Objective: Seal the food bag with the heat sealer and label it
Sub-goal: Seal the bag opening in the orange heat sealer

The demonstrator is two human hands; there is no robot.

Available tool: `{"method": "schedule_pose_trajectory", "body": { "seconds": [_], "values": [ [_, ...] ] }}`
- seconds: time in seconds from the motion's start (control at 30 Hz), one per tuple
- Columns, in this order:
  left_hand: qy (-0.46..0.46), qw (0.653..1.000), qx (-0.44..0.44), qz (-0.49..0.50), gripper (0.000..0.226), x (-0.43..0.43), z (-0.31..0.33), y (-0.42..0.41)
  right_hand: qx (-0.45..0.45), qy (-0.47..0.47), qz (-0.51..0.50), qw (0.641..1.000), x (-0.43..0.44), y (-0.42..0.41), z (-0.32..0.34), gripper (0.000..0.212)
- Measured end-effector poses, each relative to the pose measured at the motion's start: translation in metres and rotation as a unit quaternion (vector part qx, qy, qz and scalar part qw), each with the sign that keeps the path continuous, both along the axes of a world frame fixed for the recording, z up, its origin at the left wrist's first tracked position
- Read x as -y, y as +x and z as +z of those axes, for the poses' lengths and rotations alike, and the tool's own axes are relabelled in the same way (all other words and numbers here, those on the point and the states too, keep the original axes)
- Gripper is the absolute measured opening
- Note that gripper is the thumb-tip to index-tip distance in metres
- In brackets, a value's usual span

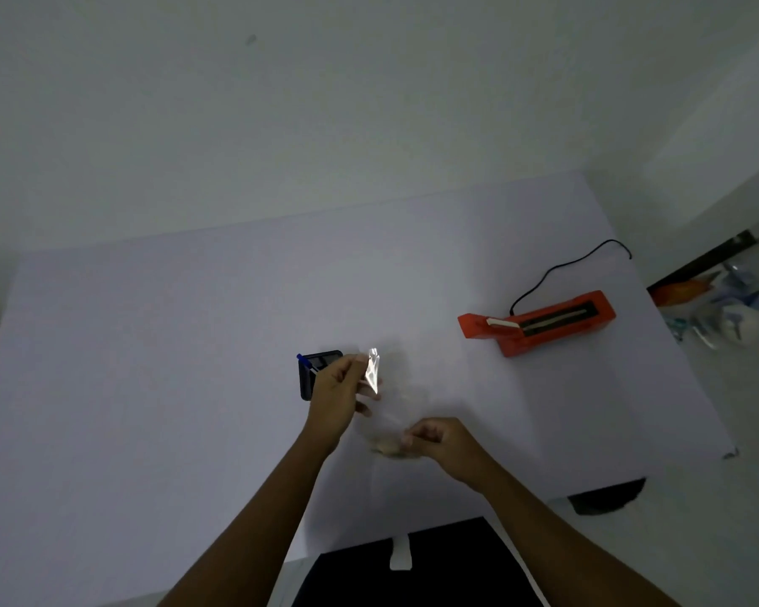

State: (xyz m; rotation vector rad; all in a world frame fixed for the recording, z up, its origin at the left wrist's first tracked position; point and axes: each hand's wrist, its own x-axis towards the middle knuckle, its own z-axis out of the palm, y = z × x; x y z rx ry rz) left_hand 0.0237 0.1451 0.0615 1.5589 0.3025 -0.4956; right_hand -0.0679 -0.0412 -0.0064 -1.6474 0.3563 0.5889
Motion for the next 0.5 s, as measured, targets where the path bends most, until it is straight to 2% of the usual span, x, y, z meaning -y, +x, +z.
{"method": "schedule_pose_trajectory", "body": {
  "seconds": [0.2, 0.33, 0.5],
  "values": [
    [0.020, 0.999, -0.026, 0.002, 0.018, 0.021, -0.016, 0.015, -0.030, -0.016, -0.058, 0.998, 0.023, 0.006, -0.008, 0.017],
    [0.078, 0.997, 0.005, -0.028, 0.018, 0.025, -0.021, 0.022, -0.059, -0.032, -0.103, 0.992, 0.032, 0.016, -0.014, 0.013],
    [0.267, 0.953, 0.110, -0.090, 0.013, 0.001, -0.024, 0.021, -0.097, -0.092, -0.120, 0.984, 0.031, 0.033, -0.030, 0.018]
  ]
}}
